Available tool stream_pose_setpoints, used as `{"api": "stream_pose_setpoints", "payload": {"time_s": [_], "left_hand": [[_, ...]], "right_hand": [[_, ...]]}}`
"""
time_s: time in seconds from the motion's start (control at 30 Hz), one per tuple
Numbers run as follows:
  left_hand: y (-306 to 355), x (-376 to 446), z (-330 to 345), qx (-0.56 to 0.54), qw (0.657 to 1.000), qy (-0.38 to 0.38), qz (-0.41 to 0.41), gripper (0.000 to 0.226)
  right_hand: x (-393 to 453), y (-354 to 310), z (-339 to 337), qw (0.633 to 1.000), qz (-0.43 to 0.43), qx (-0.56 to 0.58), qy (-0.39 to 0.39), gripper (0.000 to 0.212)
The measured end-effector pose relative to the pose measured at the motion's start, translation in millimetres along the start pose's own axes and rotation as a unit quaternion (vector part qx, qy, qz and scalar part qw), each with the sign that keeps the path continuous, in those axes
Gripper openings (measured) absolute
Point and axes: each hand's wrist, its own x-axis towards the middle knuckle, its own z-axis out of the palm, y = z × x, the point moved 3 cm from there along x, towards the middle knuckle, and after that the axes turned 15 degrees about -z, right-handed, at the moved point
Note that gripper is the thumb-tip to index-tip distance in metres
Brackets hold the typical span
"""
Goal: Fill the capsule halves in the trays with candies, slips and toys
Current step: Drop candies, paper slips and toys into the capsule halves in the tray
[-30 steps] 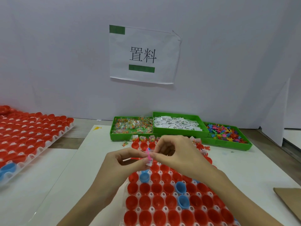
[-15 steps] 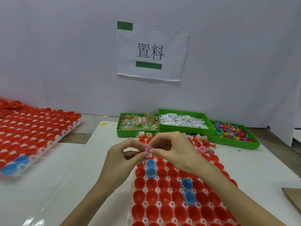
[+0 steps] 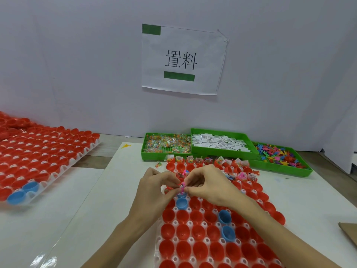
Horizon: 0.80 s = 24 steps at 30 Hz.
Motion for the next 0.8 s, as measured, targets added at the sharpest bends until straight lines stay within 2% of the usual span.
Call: {"api": "stream_pose_setpoints", "payload": {"time_s": [0.3,0.47,0.8], "left_hand": [[-1,3,2,0.047,0.999,-0.016,0.023,0.022],[1,4,4,0.104,0.991,-0.024,0.085,0.022],[0,7,-7,0.084,0.993,-0.071,0.041,0.020]], "right_hand": [[6,-4,2,0.998,0.006,-0.041,-0.037,0.007],[9,-2,2,0.998,0.006,-0.026,-0.060,0.008],[9,-13,6,0.993,-0.030,-0.104,-0.051,0.008]]}}
